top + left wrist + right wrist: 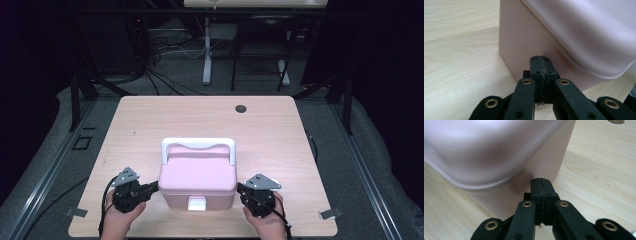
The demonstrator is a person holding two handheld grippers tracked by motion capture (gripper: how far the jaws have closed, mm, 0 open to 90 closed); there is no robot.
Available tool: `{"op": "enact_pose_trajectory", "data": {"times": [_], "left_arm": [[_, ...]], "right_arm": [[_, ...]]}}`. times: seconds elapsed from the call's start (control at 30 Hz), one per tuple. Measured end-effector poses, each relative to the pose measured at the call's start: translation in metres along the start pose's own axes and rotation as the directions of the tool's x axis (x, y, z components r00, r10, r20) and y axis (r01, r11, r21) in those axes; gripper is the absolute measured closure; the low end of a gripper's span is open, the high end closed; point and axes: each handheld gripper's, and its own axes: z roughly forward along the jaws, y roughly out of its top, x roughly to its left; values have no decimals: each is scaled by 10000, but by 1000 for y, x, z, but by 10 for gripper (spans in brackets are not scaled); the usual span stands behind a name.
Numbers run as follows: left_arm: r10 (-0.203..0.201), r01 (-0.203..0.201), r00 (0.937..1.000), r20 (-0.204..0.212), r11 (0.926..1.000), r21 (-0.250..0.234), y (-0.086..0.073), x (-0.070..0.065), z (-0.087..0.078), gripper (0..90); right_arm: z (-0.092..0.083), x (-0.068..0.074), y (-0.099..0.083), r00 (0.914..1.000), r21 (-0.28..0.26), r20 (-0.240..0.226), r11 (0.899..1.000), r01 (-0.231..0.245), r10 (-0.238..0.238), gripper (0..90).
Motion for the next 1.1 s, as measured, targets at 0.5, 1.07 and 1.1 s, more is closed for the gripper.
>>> {"op": "enact_pose_trajectory", "data": {"times": [0.5,1.07,1.1], "left_arm": [[12,-12,10000,33,10000,91,-4,-4,-6,896],[-513,517,9983,289,9986,-127,-2,9,-11,674],[-514,519,9982,293,9985,-149,-2,10,-11,663]], "right_arm": [[-9,6,-6,9998,80,-194,10000,-35,36,900],[-9,-6,-8,9999,-388,-138,9992,-86,81,684],[-10,-7,-7,9998,-386,-150,9992,-94,88,678]]}}
